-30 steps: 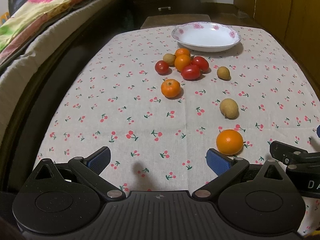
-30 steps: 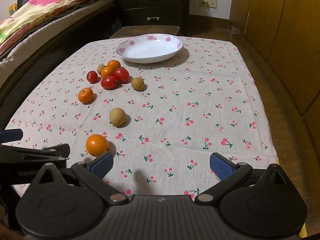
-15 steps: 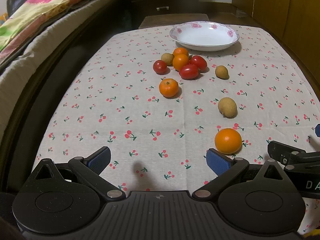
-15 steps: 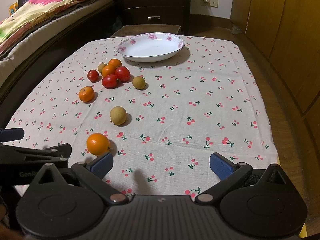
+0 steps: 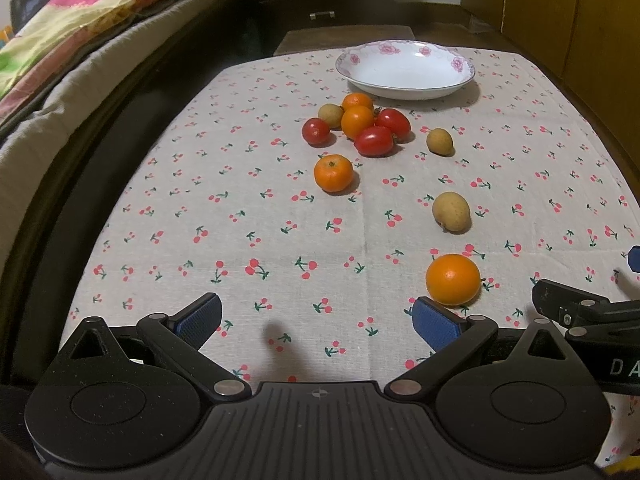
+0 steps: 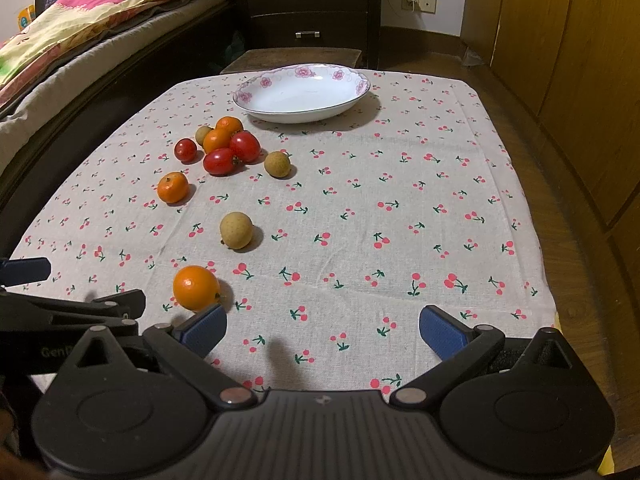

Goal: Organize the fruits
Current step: 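Move both tools toward the fruits on the cherry-print tablecloth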

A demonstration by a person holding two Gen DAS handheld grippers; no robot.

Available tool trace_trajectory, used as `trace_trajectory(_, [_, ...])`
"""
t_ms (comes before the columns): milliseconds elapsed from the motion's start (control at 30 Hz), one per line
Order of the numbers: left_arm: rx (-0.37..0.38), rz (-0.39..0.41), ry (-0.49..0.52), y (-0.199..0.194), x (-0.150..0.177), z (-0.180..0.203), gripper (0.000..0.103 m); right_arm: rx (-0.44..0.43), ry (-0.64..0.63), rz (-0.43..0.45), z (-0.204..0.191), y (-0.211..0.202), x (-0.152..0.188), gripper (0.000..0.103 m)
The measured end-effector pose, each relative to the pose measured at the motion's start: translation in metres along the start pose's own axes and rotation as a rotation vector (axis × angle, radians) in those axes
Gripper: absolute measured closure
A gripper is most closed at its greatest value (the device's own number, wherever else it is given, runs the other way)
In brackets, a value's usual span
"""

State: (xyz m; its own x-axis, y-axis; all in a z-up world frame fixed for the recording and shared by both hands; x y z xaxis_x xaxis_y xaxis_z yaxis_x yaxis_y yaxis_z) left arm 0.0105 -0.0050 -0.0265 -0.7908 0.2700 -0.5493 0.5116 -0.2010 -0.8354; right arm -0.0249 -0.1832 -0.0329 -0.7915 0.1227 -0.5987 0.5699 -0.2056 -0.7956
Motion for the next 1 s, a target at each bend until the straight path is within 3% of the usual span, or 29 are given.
trace_trajectory(1000, [0.055,-0.028,0.011,0.010,-0.005,0.012,0.003,0.003,0.015,-0.013,0.014,0.002,-0.004,0.000])
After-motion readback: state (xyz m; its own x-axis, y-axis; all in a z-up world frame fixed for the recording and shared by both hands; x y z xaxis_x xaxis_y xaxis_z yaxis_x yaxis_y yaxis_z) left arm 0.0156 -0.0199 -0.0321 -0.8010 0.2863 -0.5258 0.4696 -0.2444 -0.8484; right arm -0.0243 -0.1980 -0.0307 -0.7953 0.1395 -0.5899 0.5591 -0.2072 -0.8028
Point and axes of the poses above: each gripper's, at about its wrist camera, not at the fingertips, and y roughly the way its jaws point, z to its right, x to its underside, the point moved 2 cm from there along y, roughly the way its jaws point, and after that the axes turned 12 degrees about x, right-handed, at the moved point
